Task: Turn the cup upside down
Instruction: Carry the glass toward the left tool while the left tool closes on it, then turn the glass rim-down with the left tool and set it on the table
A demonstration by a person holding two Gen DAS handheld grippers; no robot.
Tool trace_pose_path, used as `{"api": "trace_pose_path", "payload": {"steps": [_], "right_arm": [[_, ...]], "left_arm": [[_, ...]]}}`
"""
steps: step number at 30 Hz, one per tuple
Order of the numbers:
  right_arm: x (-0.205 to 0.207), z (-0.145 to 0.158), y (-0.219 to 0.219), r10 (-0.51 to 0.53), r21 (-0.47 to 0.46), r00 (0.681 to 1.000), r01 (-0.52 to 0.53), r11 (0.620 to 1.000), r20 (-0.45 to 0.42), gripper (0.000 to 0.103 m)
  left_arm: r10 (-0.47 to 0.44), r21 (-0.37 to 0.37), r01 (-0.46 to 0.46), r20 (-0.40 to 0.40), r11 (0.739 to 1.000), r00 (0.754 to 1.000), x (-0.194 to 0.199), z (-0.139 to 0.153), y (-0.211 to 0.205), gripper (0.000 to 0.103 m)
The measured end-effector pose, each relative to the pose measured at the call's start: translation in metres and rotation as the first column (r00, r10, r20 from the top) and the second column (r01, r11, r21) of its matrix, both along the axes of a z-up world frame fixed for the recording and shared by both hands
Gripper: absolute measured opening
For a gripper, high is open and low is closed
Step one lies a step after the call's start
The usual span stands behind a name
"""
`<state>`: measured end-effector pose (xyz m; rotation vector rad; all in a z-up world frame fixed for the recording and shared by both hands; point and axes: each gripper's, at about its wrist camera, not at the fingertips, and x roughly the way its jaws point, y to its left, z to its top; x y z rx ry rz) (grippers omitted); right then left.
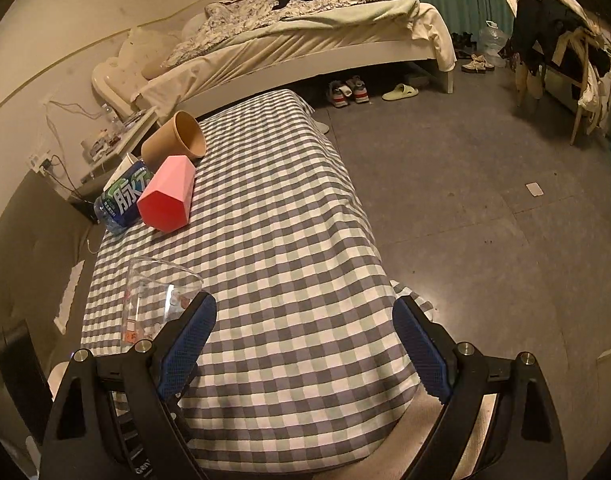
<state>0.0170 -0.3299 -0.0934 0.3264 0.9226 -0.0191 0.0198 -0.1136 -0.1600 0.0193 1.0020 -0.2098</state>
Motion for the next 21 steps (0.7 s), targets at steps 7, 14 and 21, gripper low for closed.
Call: {"api": "trace_pose_path", "payload": {"steps": [7,14,21], "right_arm": [[0.001,0.0,0.002,0.002,-0.009,1.0,-0.002,1.0,-0.002,0.09],[-0.001,0.002,0.003,0.004,-0.009,1.0,-0.004,1.0,0.006,0.09],[-0.002,0.0,0.002,0.002,-0.001,1.0,-0.002,1.0,0.003,0.09]], "left_arm": [[-0.01,0.014,0.01,-0.005,1.0,1.0,-0.005,0.016,0.007,0.059],[0.015,0.047,-0.015,0.009,0.999,1.0,0.003,0.051,0.023,0.058],[0.021,0.065,-0.022,0.018,0.998,1.0,0.018,0.063,0.026,0.057]]}}
